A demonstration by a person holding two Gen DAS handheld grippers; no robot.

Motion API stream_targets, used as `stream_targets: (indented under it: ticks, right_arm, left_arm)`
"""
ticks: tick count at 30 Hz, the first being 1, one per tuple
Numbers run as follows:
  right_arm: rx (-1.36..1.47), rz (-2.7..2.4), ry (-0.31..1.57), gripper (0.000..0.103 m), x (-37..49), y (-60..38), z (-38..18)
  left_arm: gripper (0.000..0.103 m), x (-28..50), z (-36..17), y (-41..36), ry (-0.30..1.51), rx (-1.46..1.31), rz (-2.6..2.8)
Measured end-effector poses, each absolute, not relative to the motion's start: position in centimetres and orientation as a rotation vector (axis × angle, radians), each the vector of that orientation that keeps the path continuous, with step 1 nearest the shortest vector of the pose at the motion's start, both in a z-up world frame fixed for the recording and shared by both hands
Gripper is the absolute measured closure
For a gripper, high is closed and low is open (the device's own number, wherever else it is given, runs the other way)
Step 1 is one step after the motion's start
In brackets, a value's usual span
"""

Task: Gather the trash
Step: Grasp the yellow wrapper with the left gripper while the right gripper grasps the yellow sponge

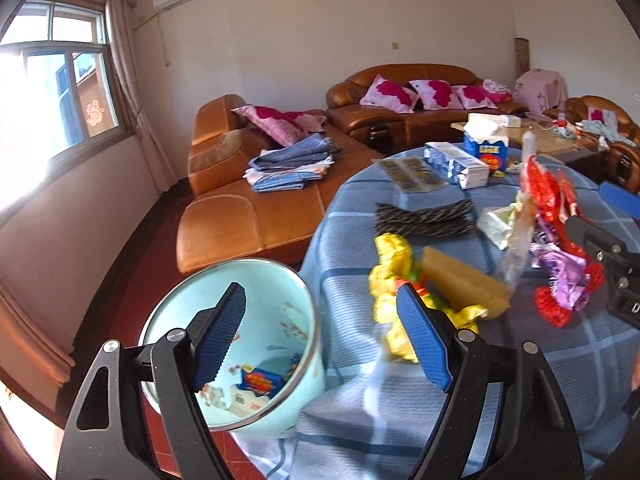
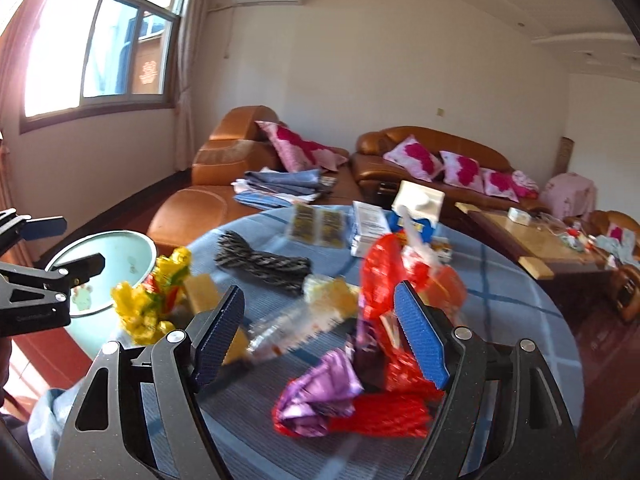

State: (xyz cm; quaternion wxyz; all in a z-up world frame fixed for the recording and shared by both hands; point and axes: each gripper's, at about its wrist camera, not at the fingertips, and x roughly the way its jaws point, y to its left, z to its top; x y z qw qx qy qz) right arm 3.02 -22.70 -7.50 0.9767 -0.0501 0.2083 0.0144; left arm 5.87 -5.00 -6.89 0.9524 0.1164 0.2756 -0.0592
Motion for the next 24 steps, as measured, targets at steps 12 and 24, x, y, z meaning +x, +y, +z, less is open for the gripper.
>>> stream_targets:
  ticks: [12, 24]
  right_arm:
    - [-0.081, 0.032, 0.431, 0.026, 2.6, -23.2, -8.8]
    - [-0.184, 0.252, 0.513, 0.048, 5.7, -17.1, -9.4]
  left_arm:
    - [0.086, 6.3, -10.8, -9.3, 0.67, 0.245, -0.327]
    - [0.089, 5.9, -8.1, -6.1, 0.591, 0.206, -0.253]
